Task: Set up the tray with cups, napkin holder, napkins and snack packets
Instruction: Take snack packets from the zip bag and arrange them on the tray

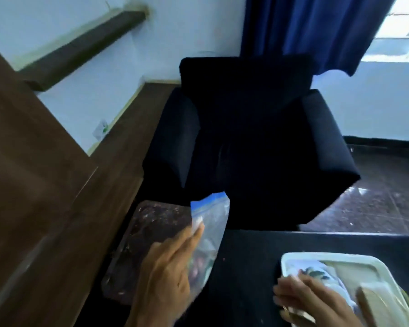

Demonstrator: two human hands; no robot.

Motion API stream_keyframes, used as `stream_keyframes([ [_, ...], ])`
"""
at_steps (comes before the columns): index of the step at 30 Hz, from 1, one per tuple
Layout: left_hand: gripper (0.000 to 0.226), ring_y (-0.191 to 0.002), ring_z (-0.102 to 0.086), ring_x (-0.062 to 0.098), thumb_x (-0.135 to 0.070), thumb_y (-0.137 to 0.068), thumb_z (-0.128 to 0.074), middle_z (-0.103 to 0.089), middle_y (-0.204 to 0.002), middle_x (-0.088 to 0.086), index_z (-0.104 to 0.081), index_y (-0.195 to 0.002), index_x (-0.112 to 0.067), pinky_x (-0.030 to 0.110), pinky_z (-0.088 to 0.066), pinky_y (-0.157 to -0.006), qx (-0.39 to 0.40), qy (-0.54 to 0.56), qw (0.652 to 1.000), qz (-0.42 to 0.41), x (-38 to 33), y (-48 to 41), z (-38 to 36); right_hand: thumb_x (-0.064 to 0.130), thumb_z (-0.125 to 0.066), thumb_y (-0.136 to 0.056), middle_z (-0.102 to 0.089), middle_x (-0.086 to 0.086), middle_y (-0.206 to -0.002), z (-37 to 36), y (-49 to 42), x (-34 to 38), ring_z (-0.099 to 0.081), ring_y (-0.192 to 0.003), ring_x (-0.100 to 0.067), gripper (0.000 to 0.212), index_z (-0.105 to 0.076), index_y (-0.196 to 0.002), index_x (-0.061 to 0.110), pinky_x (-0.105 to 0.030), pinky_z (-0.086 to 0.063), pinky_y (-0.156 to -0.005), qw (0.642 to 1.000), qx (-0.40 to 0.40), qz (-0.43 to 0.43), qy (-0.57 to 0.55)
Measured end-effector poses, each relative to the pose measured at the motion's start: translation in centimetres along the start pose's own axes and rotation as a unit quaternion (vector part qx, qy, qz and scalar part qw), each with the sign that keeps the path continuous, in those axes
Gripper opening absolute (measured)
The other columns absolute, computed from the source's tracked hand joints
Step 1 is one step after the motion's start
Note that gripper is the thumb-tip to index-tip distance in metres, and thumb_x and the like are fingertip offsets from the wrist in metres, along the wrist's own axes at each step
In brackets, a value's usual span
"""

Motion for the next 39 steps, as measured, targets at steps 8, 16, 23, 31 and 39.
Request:
stream_keyframes([
  [8,0.028,-0.053,-0.046,0.016,-0.001,-0.083,-0.073,-0.059,-0.147,-0.004,-0.077,-0.105,-0.018,0.032,-0.049,-0.054,0.151,-0.108,0.931,-0.313,-20.9,7.2,-5.0,0.062,-0.067,-0.077,-0.071,-0.004,-0.071,8.6,3.8,-0.2,-0.068,-0.062,-0.014,0.056,-0.070,-0.089,0.008,-0.023,-0.055,-0.055,0.994,0.058,-0.051,-0.073],
  [16,0.010,-0.055,-0.045,0.016,-0.009,-0.085,-0.068,-0.060,-0.147,-0.005,-0.067,-0.085,-0.019,0.031,-0.048,-0.053,0.206,-0.073,0.924,-0.315,-32.5,12.8,-8.2,0.014,-0.065,-0.094,-0.072,-0.012,-0.079,20.2,7.1,-3.5,-0.067,-0.063,-0.014,0.014,-0.071,-0.086,0.003,-0.023,-0.057,-0.059,0.990,0.078,-0.074,-0.092],
  [23,0.027,-0.085,-0.063,-0.009,-0.067,-0.098,-0.026,-0.069,-0.100,-0.044,-0.046,-0.109,-0.081,0.032,-0.053,-0.095,0.416,0.127,0.900,0.025,-35.1,13.5,-10.4,0.015,-0.070,-0.091,-0.069,-0.008,-0.073,24.2,10.5,-2.3,-0.063,-0.061,-0.010,0.015,-0.073,-0.078,0.009,-0.020,-0.053,-0.059,0.989,0.076,0.015,-0.130],
  [31,0.036,-0.092,-0.078,0.015,-0.050,-0.088,-0.060,-0.080,-0.108,0.002,-0.075,-0.113,-0.027,0.020,-0.059,-0.068,0.186,0.465,0.754,0.426,-35.2,11.2,-12.5,0.019,-0.069,-0.092,-0.071,0.007,-0.071,24.6,16.3,2.2,-0.067,-0.063,-0.007,0.010,-0.070,-0.081,0.017,-0.025,-0.055,-0.062,0.925,-0.027,0.319,0.203],
  [39,0.026,-0.079,-0.079,0.018,-0.038,-0.080,-0.074,-0.082,-0.086,0.010,-0.084,-0.083,-0.014,0.021,-0.060,-0.064,0.217,0.475,0.706,0.478,-38.3,11.8,-15.3,0.018,-0.066,-0.092,-0.069,0.021,-0.071,27.4,17.6,1.9,-0.063,-0.063,0.004,0.019,-0.066,-0.078,0.030,-0.007,-0.042,-0.058,0.916,-0.032,0.310,0.253],
])
Point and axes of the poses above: each hand's wrist, its own y-axis away from the middle knuckle, its own z-axis out of the back of the hand, x = y × z, the point moved 9 cm from there along -y, towards the middle knuckle
